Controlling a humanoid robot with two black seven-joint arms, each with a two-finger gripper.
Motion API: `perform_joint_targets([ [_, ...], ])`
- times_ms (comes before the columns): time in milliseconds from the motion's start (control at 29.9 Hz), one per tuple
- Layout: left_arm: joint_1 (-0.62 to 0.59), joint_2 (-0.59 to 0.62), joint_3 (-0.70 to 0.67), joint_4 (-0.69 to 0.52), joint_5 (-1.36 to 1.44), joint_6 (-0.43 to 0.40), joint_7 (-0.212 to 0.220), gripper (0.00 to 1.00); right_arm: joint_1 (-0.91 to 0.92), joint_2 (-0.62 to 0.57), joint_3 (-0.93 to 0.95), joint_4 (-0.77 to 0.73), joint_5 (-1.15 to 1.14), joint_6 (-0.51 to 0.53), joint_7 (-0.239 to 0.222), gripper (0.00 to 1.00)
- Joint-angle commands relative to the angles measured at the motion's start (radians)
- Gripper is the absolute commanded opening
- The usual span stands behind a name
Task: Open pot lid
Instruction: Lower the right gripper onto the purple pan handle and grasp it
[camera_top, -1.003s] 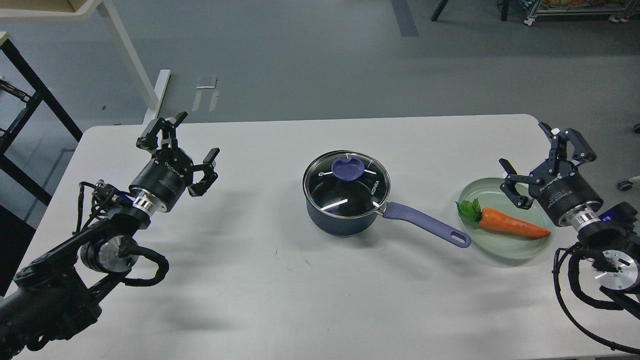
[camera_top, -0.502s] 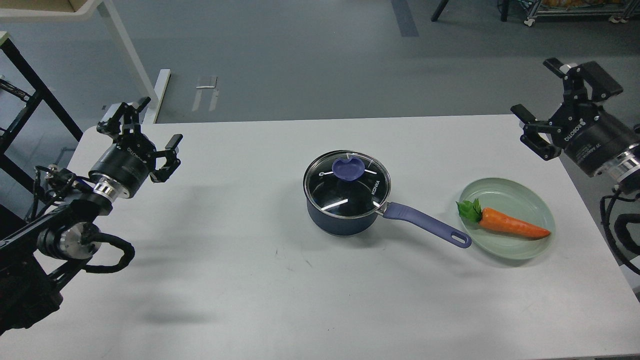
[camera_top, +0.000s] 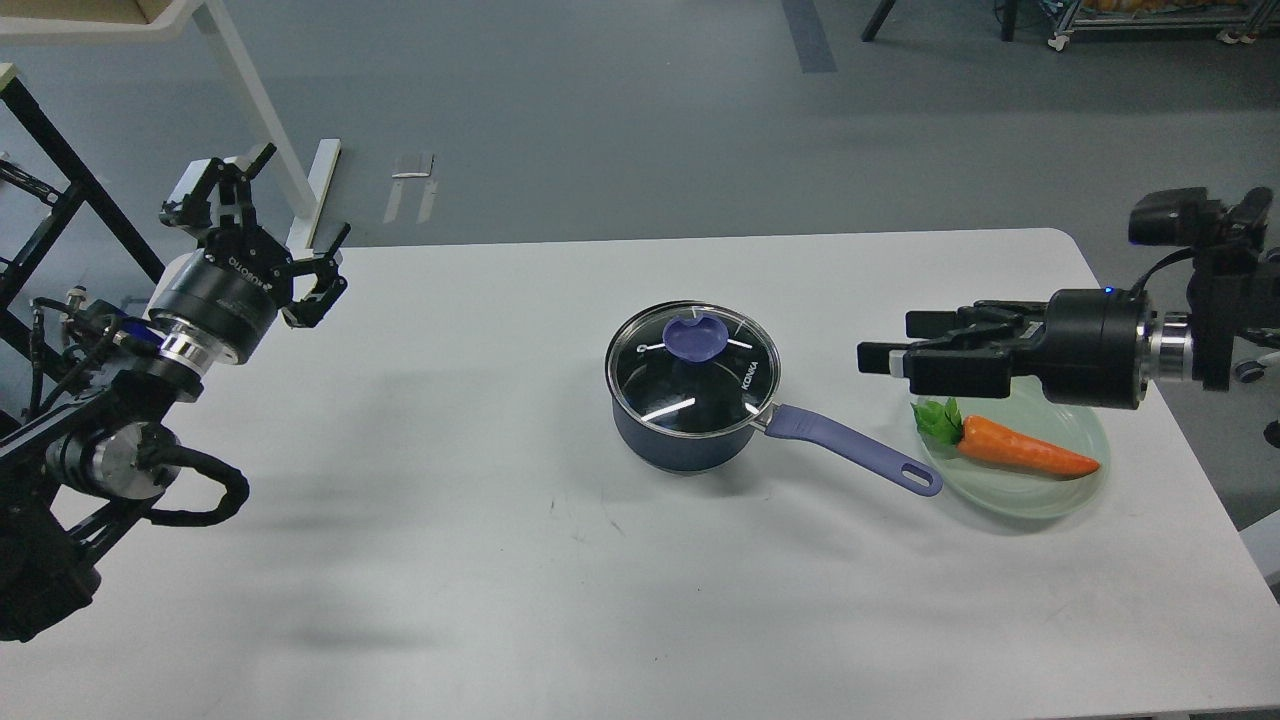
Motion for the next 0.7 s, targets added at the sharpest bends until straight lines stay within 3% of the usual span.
perform_joint_targets([
  [0, 0.001, -0.001, 0.0, -0.009, 0.0, 0.0, 0.0, 0.99, 0.079, 0.047, -0.118, -0.01, -0.143, -0.004, 0.0, 1.0],
  [334, 0.007, -0.006, 0.0, -0.042, 0.002, 0.006, 0.0, 0.99, 0.073, 0.218, -0.239, -0.208, -0.174, -0.053, 0.0, 0.99],
  [669, 0.007, -0.007, 0.0, -0.056, 0.002, 0.006, 0.0, 0.99, 0.071, 0.232, -0.305, -0.209, -0.173, -0.072, 0.0, 0.9],
])
